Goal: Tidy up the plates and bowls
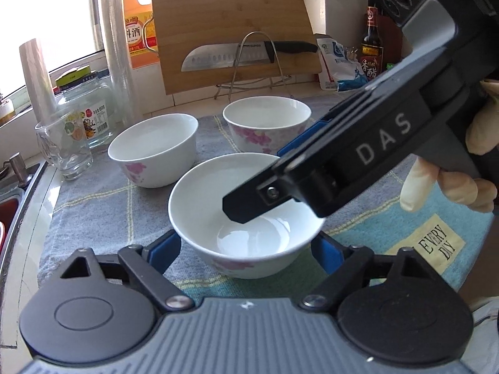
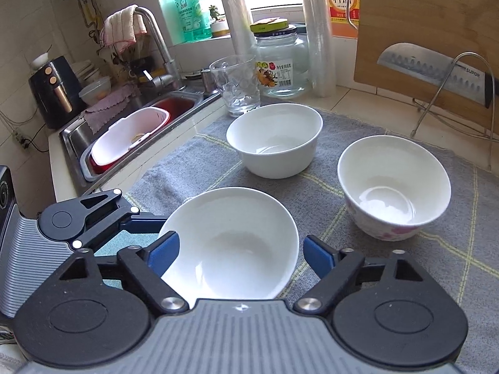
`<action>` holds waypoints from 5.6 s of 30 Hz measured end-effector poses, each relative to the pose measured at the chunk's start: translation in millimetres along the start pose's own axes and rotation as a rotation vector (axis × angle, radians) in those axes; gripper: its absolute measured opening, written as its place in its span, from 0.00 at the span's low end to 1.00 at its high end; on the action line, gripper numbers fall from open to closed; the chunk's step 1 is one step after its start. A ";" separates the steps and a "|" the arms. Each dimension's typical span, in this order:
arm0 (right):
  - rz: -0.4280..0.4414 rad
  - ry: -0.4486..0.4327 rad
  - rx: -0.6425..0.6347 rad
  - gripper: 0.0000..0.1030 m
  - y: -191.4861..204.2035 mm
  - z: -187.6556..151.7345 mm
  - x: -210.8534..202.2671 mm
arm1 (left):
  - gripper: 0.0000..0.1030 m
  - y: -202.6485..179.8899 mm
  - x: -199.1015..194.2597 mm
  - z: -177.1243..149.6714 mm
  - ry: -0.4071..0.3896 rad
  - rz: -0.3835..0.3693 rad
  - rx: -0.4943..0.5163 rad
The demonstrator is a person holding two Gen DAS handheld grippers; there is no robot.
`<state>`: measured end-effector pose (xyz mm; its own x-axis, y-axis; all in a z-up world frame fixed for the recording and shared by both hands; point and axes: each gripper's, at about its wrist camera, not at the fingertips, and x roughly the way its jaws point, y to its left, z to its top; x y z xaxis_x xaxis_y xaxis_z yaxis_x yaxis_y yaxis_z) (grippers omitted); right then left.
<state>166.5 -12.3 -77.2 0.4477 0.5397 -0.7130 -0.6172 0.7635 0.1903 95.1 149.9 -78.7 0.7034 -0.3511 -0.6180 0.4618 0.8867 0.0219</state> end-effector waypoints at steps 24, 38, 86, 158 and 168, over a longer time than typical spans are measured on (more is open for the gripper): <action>0.030 -0.004 0.103 0.79 -15.4 -5.0 -14.9 | 0.84 -9.7 -3.5 14.3 0.025 -0.037 0.028; -0.122 -0.044 0.193 0.80 -46.5 -39.5 -73.1 | 0.84 -61.4 14.3 42.9 0.012 -0.203 0.126; -0.237 -0.016 0.211 1.00 -74.5 -64.9 -103.3 | 0.95 -84.4 29.3 56.9 0.050 -0.354 0.152; -0.037 0.123 0.049 0.75 -143.2 68.2 24.8 | 0.85 -14.8 107.2 99.1 -0.013 -0.039 0.031; -0.025 0.114 0.081 0.75 -137.4 69.5 9.1 | 0.85 -15.8 95.7 107.0 0.002 -0.057 0.038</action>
<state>300.4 -87.6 -63.0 0.3829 0.4796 -0.7895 -0.5503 0.8049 0.2221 212.9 70.1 -54.1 0.6740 -0.4002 -0.6209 0.5216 0.8531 0.0164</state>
